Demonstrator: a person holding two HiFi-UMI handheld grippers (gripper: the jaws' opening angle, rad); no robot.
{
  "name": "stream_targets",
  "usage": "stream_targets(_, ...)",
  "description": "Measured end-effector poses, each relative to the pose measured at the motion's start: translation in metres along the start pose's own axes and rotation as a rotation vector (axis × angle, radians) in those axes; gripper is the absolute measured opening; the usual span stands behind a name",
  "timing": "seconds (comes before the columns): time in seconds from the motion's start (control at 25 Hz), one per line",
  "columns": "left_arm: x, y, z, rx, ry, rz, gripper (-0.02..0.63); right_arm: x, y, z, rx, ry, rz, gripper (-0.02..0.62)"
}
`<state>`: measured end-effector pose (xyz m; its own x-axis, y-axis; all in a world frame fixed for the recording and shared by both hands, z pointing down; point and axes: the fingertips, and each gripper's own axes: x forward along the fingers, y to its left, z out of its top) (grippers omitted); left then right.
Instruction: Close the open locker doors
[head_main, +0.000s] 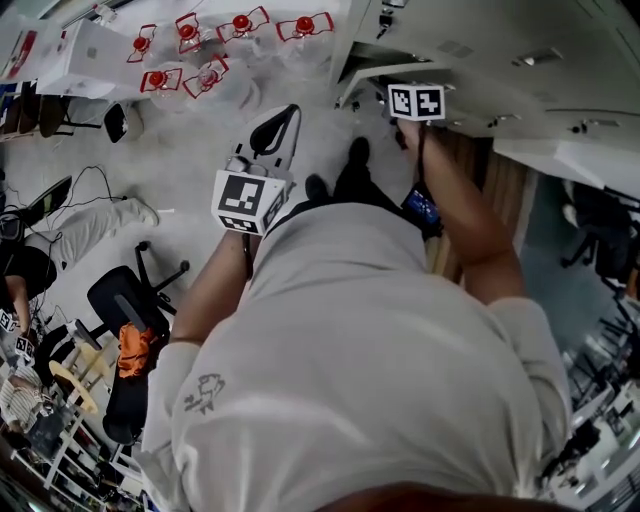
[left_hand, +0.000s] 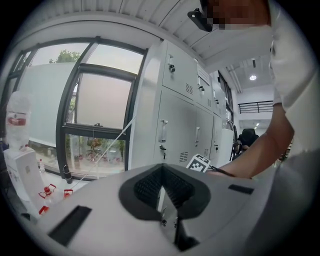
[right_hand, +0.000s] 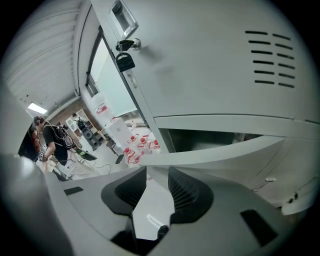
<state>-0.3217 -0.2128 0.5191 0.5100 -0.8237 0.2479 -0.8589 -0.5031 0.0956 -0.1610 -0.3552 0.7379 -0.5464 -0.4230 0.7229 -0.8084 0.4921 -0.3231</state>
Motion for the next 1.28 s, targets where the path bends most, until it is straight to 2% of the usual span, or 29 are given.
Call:
stream_targets(0.36,0.014,0.012,-0.001,-0.011,0.035,0.029,-0.005,0.016,-0.016,0.020,0.003,-0.004,0.002,0.133)
stream_targets(0.56,0.033,0.012,0.004,-0.006,0.014,0.022,-0.005,0.023,-0.022,0.029,-0.025,-0.002,-0.008,0.133)
stream_targets(0.8,0.054,0.010,0.005,-0.020,0.035,0.009,-0.005,0.032,-0.026,0.041,-0.046,0.000,-0.015,0.133)
stream_targets(1.28,0.076,0.013,0.012,0.001,0.020,0.014,-0.005,0.040,-0.033,0.053,-0.047,0.001,-0.009,0.133)
